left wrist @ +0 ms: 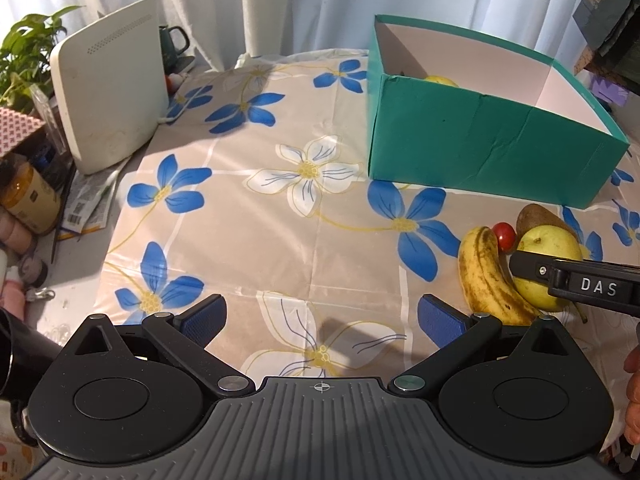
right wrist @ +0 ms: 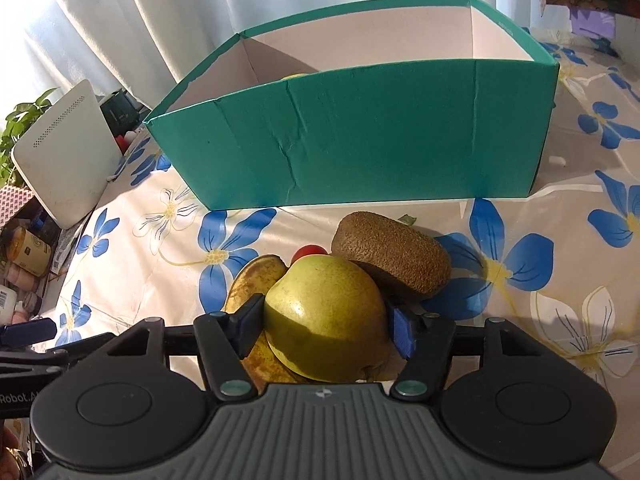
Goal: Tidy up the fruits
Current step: 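Grasp the brown kiwi with the left gripper while the right gripper lifts the green pear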
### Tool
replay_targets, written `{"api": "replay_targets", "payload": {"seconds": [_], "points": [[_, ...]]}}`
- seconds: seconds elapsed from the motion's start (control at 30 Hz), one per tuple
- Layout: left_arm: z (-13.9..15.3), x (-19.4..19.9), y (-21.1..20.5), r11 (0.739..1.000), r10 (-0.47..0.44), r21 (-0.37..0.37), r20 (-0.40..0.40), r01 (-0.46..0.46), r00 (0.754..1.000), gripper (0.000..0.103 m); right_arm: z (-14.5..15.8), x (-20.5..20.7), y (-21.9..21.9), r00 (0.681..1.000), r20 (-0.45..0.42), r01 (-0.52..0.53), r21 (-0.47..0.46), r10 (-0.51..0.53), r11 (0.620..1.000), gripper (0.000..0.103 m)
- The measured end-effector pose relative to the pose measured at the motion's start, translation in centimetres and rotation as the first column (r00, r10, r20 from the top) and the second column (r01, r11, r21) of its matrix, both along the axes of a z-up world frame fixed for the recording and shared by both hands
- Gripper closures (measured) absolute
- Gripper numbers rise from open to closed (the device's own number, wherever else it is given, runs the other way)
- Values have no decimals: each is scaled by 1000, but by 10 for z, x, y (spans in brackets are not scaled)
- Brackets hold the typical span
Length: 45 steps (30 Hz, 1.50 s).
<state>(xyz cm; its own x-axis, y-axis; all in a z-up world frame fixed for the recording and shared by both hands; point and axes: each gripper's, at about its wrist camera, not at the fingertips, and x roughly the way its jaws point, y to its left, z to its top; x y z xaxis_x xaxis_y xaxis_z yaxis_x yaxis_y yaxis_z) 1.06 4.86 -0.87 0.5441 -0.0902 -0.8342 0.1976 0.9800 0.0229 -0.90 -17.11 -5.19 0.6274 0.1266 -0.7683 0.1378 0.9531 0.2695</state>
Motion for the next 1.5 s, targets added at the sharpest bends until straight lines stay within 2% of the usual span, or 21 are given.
{"api": "replay_targets", "payload": {"seconds": [0.23,0.3,0.37,0.47,0.53,0.7,0.8,0.87,1.17,1.4,1.43,1.47,1.5], "points": [[6,6,-27,996,-90,14,39,89,995,0,26,-23,-23,995,85,63,-25,-60,998,39],[8,8,-39,990,-143,11,71,142,987,0,33,-32,-32,989,110,102,-22,-99,995,39],[8,11,-56,969,-246,-4,117,248,962,0,38,-43,-40,983,128,135,-20,-131,991,39],[6,16,-81,903,-422,0,180,429,889,0,45,-59,-52,974,143,179,-2,-177,984,39],[1,19,-99,840,-535,26,205,542,820,0,47,-70,-59,967,149,208,10,-207,978,39],[-12,23,-132,726,-687,153,217,671,694,0,51,-95,-73,945,170,277,30,-278,960,39],[-16,23,-145,629,-774,141,204,764,600,0,51,-106,-83,933,174,312,40,-314,949,39],[-19,25,-151,585,-805,109,200,804,559,0,51,-112,-87,925,178,333,45,-336,942,39],[-32,39,-168,471,-872,-35,132,881,471,0,48,-122,-106,899,183,393,68,-398,917,39],[-43,47,-173,446,-890,-50,75,894,449,1,47,-122,-115,888,185,415,75,-421,907,39],[-44,47,-173,442,-894,-39,67,896,444,6,47,-121,-116,887,185,416,74,-423,906,39],[-46,48,-174,440,-896,-25,55,898,441,16,47,-121,-117,886,185,418,74,-425,905,39],[-49,48,-176,441,-896,-7,39,897,441,20,46,-120,-119,886,183,420,74,-426,904,39]]}}
